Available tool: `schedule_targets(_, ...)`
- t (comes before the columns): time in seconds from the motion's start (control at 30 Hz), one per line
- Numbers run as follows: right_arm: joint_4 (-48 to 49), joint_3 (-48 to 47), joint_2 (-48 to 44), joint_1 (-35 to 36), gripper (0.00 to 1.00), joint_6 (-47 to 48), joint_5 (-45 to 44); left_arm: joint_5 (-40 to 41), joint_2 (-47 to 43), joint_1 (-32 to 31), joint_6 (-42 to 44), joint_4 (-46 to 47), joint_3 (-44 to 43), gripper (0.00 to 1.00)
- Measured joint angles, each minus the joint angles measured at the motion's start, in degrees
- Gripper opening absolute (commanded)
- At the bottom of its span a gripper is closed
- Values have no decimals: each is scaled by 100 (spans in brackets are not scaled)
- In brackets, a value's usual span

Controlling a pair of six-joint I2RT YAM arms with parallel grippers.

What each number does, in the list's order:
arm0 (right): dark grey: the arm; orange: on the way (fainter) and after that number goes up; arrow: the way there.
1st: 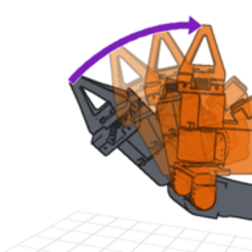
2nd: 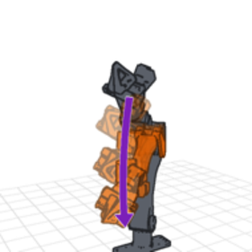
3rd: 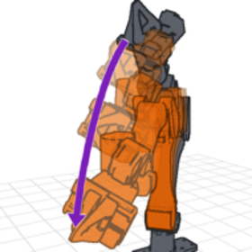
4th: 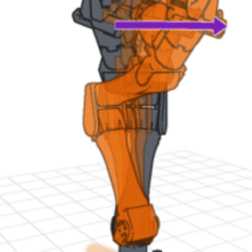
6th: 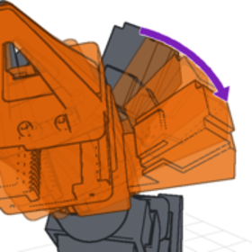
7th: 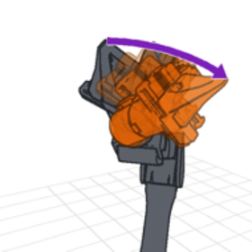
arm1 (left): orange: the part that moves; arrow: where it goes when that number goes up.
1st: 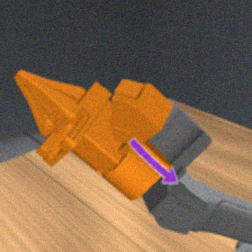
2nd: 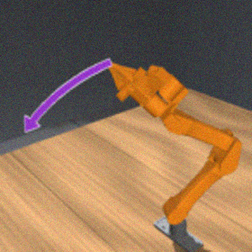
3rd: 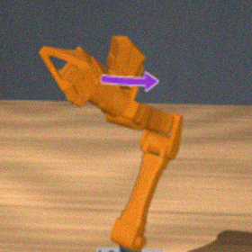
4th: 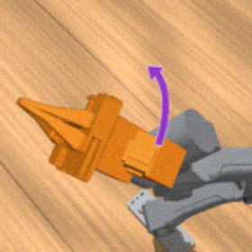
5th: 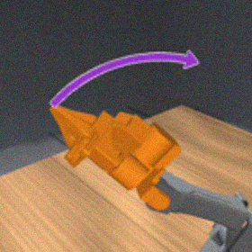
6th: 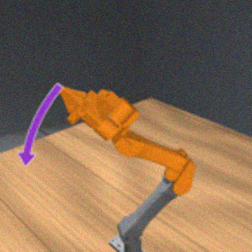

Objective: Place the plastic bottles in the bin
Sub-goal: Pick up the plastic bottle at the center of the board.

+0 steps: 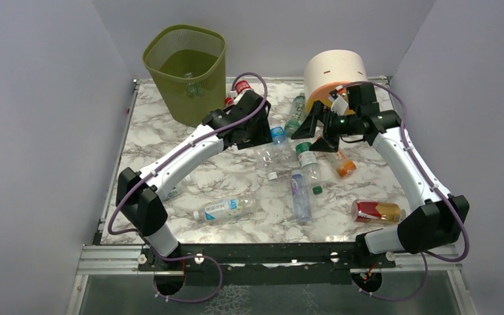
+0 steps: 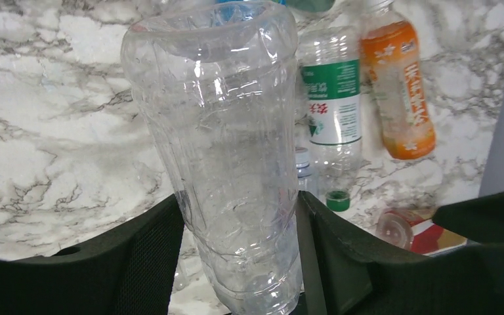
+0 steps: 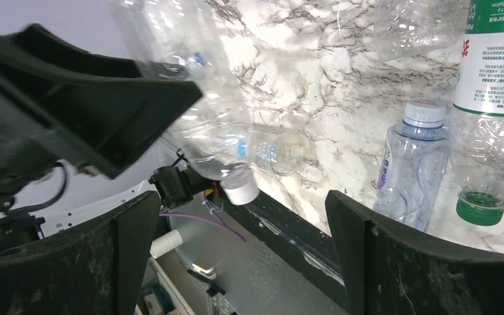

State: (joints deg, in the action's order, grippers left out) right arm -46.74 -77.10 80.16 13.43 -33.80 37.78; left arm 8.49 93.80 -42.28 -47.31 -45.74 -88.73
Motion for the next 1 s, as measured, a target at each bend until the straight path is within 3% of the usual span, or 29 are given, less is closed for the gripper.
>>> schedule_targets(0.37,-4,2,7,0,100,20,11,-225,133,627,323,-433,-2090,57)
schedule_targets(0.67,17,2,87,0,100,17,48,-822,922,1585,498,-551,-3595,57)
schedule_targets(1.0,22,0,210,0,100,20,66,-1484,1565,2201,450,-579,-4854,57)
